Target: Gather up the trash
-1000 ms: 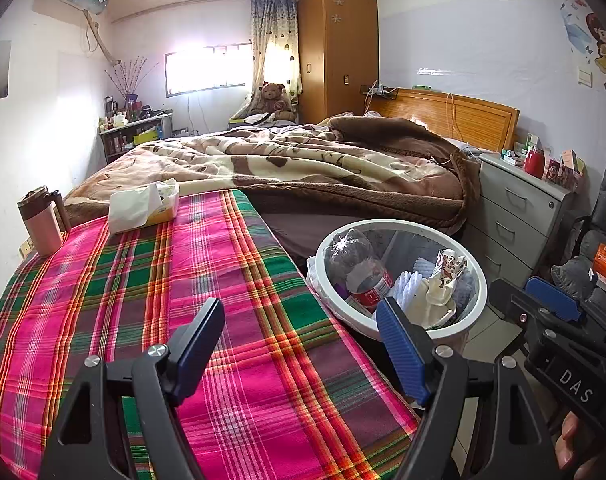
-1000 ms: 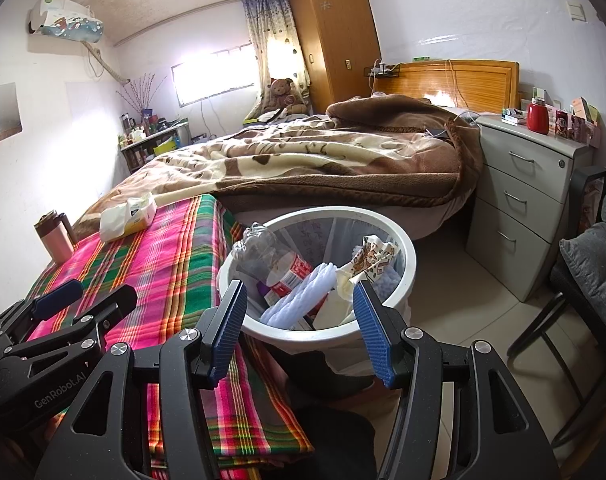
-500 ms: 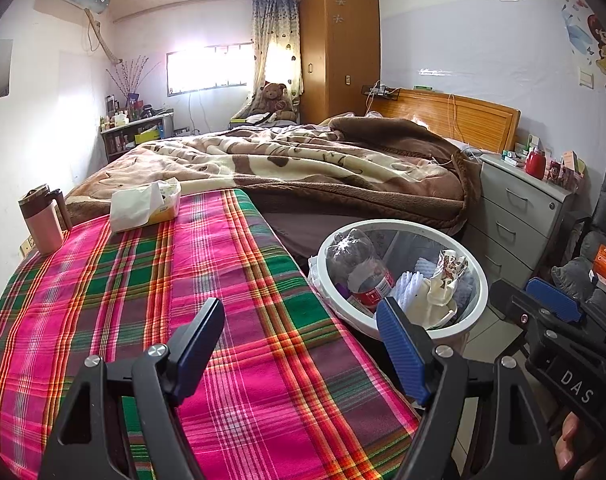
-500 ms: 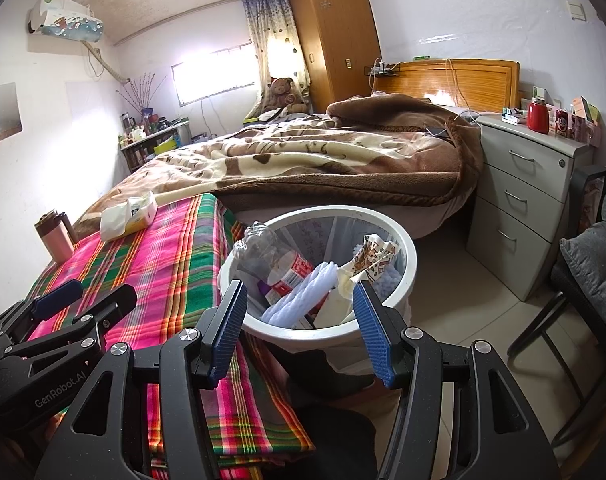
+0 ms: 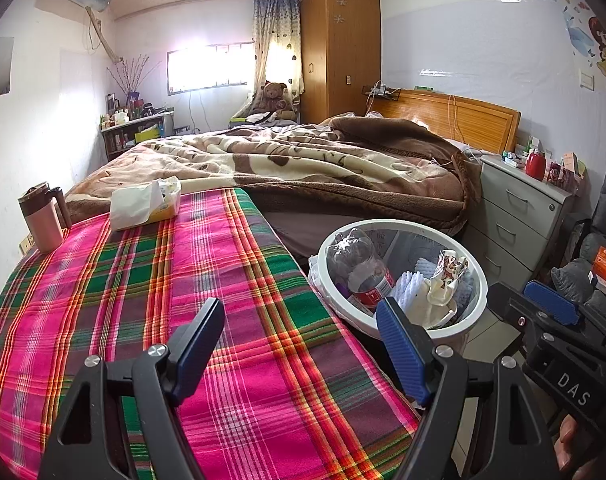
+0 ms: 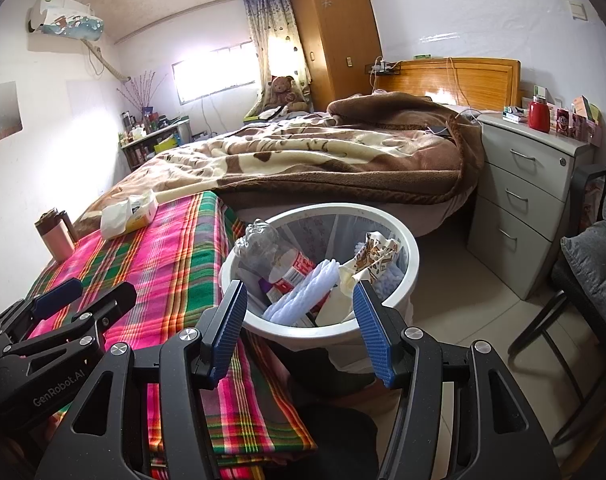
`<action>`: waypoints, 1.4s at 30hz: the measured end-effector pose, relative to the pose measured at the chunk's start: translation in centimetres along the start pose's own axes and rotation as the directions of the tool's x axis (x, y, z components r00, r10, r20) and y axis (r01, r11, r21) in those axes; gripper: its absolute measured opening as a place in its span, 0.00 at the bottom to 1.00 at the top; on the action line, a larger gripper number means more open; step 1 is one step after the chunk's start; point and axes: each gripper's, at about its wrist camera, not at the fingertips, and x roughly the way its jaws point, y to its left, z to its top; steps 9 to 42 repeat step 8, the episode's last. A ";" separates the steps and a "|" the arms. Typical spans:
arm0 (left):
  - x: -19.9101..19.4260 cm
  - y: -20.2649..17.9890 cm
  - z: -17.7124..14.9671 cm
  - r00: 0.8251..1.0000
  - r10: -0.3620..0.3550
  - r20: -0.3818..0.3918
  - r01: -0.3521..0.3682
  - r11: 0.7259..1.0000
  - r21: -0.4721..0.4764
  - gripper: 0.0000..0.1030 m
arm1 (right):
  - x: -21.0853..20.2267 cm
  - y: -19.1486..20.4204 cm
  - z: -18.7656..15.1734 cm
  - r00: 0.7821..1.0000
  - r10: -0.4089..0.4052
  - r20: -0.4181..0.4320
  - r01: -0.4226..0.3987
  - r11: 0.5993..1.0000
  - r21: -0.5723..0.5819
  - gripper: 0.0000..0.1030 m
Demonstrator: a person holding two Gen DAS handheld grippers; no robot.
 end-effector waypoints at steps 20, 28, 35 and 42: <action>0.0 -0.1 0.0 1.000 0.001 -0.002 -0.001 1.000 -0.002 0.78 | 0.0 0.3 -0.2 1.000 0.003 -0.002 -0.003 1.000 -0.001 0.55; 0.0 -0.1 0.0 1.000 0.001 -0.002 -0.001 1.000 -0.002 0.78 | 0.0 0.3 -0.2 1.000 0.003 -0.002 -0.003 1.000 -0.001 0.55; 0.0 -0.1 0.0 1.000 0.001 -0.002 -0.001 1.000 -0.002 0.78 | 0.0 0.3 -0.2 1.000 0.003 -0.002 -0.003 1.000 -0.001 0.55; 0.0 -0.1 0.0 1.000 0.001 -0.002 -0.001 1.000 -0.002 0.78 | 0.0 0.3 -0.2 1.000 0.003 -0.002 -0.003 1.000 -0.001 0.55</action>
